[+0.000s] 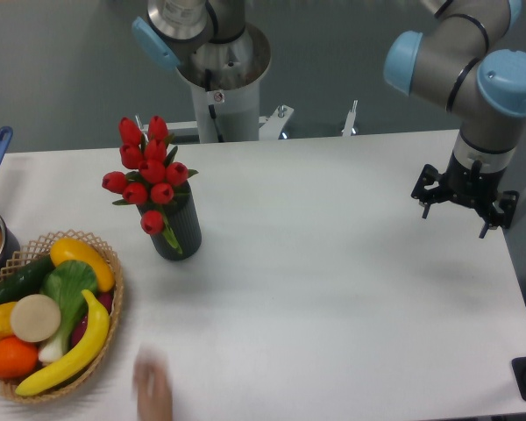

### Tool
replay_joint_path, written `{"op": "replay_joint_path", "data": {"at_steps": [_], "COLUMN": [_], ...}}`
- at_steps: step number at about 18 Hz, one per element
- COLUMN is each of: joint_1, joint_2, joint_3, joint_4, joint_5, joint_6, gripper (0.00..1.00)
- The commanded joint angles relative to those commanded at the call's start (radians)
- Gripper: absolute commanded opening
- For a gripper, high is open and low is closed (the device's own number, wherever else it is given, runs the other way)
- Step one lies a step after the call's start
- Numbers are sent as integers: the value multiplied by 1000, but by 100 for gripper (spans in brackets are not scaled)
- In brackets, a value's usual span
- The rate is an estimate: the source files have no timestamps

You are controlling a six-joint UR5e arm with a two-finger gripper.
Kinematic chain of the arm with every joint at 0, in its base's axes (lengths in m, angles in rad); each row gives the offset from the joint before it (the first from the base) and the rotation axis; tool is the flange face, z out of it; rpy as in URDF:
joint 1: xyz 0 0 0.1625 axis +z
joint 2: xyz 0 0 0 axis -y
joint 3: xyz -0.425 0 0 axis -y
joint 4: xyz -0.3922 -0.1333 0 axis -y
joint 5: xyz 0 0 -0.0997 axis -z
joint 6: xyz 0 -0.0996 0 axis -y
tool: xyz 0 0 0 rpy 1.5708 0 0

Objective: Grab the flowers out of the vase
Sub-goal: 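Move the gripper from rest toward the red tulips in the vase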

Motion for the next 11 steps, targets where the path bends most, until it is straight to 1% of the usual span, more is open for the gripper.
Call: {"op": "replay_joint_path", "data": {"at_steps": [4, 5, 7, 9, 11], "joint_1": [5, 3, -3, -6, -2], "joint_2": [11, 18, 43, 99, 133], "joint_3": [-9, -26, -84, -142, -213], "joint_4": [-14, -17, -12, -9, -5], "joint_5": [-5, -5, -15, -47, -110], "joint_6": [0, -2, -5, -11, -17], "gripper": [100, 100, 100, 100, 100]}}
